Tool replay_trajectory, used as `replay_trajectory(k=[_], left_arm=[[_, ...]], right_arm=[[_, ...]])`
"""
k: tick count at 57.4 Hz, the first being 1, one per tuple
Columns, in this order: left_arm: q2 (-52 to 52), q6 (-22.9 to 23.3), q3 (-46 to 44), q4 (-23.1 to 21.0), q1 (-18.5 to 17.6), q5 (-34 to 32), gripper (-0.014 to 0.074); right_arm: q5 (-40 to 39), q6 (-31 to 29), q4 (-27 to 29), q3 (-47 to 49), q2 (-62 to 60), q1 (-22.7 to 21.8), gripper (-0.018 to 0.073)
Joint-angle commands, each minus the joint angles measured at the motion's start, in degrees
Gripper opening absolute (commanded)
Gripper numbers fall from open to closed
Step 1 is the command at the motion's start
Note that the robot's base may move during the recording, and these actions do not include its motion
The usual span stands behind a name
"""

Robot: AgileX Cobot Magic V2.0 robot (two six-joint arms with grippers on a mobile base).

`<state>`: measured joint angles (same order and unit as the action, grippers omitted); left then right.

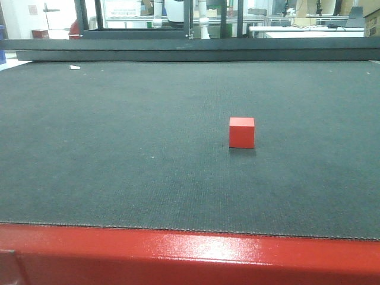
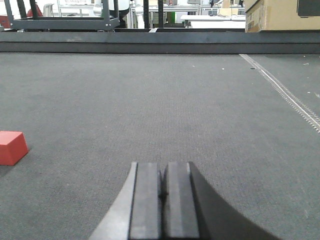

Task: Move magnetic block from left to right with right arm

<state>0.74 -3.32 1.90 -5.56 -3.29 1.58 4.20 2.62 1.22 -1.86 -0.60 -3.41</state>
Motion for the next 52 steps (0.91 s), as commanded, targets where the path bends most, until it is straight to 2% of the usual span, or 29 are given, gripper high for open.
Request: replay_trajectory(k=[1, 13, 23, 28, 32, 43, 47, 52], left_arm=[[0.64, 0.34, 0.37, -0.27, 0.13, -4.84, -0.0126], [0.64, 0.34, 0.37, -0.27, 0.13, -4.84, -0.0126], [0.64, 0.34, 0.37, -0.27, 0.13, -4.84, -0.0126], [0.64, 0.34, 0.37, -0.27, 0.13, -4.84, -0.0126], [0.64, 0.34, 0.37, -0.27, 0.13, -4.84, -0.0126], [0.64, 0.34, 0.37, -0.27, 0.13, -4.84, -0.0126], [0.64, 0.34, 0.37, -0.27, 0.13, -4.84, -0.0126], [0.64, 0.34, 0.37, -0.27, 0.13, -4.84, -0.0126]], right_arm=[[-5.85, -0.31, 0.0, 0.1, -1.23, -0.35, 0.0058], [-10.19, -0.18, 0.59, 3.04, -1.23, -0.35, 0.0058], [2.29, 0.31, 0.86, 15.96, 1.15, -0.35, 0.0059], [5.25, 0.31, 0.86, 21.51, 5.01, -0.35, 0.0079], [6.26, 0.31, 0.86, 25.19, 9.11, -0.35, 0.016], [8.35, 0.31, 0.86, 31.69, 22.36, 1.83, 0.0517], [10.82, 0.31, 0.86, 33.77, 26.66, 3.59, 0.0587], [15.06, 0.31, 0.86, 37.2, 32.65, 6.28, 0.0604]])
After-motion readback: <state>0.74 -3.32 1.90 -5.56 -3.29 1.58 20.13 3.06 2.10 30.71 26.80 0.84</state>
